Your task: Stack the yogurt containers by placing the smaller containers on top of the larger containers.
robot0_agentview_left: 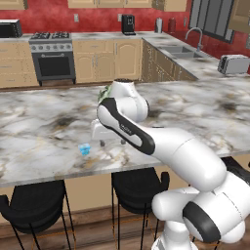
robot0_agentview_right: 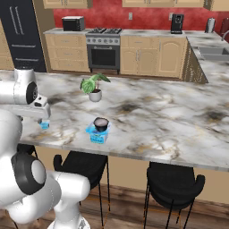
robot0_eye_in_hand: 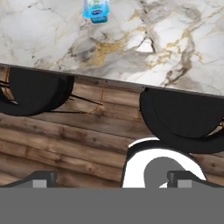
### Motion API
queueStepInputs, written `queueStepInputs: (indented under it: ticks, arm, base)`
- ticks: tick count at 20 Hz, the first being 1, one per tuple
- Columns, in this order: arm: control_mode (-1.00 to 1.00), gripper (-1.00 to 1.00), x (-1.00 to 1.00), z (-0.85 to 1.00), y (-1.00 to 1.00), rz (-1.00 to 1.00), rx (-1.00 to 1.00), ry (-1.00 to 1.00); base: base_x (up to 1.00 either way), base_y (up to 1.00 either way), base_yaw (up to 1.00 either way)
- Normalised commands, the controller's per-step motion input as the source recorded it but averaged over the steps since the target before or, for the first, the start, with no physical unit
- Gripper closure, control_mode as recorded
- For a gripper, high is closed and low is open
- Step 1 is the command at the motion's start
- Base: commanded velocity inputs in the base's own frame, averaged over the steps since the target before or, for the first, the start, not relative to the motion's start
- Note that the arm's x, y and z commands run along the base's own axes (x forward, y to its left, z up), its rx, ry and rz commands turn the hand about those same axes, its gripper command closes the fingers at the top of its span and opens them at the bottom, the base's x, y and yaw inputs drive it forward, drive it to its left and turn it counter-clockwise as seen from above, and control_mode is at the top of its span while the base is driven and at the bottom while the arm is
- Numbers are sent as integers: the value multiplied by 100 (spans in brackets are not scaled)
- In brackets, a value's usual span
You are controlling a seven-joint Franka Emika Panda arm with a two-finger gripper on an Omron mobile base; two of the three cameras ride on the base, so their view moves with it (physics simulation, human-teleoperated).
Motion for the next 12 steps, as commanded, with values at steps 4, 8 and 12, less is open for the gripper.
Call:
queueStepInputs:
  ticks: [4, 8, 12]
  arm:
    - [-100, -100, 20, -20, 13, 3, 0, 0]
    - [-100, -100, 31, -21, 12, 4, 0, 0]
    - [-100, -100, 35, -23, 12, 5, 0, -1]
  base:
    - [0, 0, 0]
    - [0, 0, 0]
    - [0, 0, 0]
